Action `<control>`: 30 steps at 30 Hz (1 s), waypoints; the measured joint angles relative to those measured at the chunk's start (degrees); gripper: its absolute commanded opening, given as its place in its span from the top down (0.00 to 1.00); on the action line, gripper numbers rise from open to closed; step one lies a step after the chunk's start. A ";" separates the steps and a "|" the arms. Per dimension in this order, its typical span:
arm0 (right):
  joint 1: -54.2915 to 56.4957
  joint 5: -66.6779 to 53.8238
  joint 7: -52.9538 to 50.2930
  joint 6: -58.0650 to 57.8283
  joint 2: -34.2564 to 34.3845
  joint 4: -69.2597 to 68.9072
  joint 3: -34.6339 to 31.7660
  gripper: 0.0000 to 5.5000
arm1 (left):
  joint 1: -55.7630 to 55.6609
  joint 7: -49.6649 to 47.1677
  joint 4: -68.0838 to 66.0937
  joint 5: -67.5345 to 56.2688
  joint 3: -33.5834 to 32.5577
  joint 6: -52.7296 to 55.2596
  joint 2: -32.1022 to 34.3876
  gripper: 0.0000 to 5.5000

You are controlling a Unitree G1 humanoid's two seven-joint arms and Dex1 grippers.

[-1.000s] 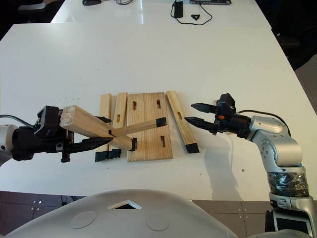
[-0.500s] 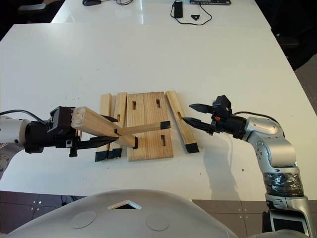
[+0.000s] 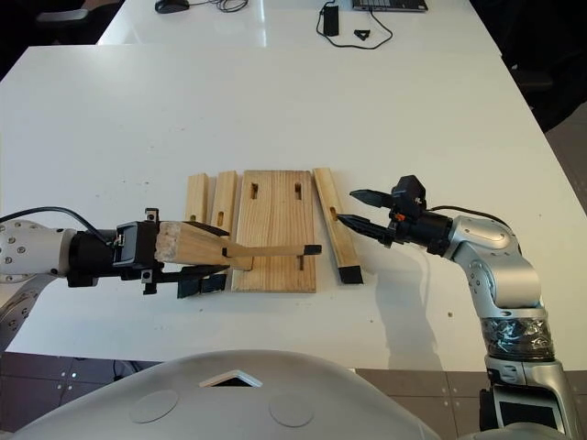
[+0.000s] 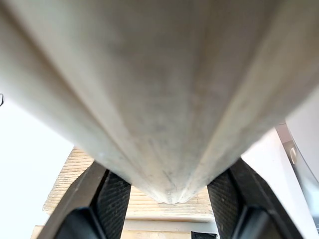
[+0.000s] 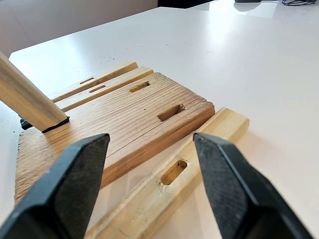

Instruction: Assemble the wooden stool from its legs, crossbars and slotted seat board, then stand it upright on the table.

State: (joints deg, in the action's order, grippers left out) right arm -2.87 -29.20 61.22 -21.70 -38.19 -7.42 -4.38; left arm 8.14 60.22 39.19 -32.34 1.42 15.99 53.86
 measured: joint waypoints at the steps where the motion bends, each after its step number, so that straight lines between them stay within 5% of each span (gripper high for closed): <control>1: -0.02 0.01 -0.20 0.22 0.21 0.00 0.03 0.44 | -0.78 0.20 -1.11 -0.07 0.67 -0.46 -0.05 0.63; 17: -0.06 0.72 -2.81 2.12 3.80 0.62 2.03 0.44 | -10.83 0.98 -11.81 -0.81 5.87 -0.73 -0.58 0.63; 22: -0.14 1.19 -3.19 3.09 4.22 0.92 2.11 0.44 | -8.74 -0.32 -15.00 3.95 6.33 3.93 0.52 0.45; 30: -0.86 1.25 -4.10 3.71 4.71 0.71 2.09 0.44 | -4.17 -1.22 -9.46 1.21 -2.63 7.67 0.82 0.43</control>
State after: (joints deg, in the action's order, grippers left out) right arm -3.73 -27.95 57.12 -18.00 -33.48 -6.71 -2.29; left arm 3.96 59.00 29.73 -31.13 -1.21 23.65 54.69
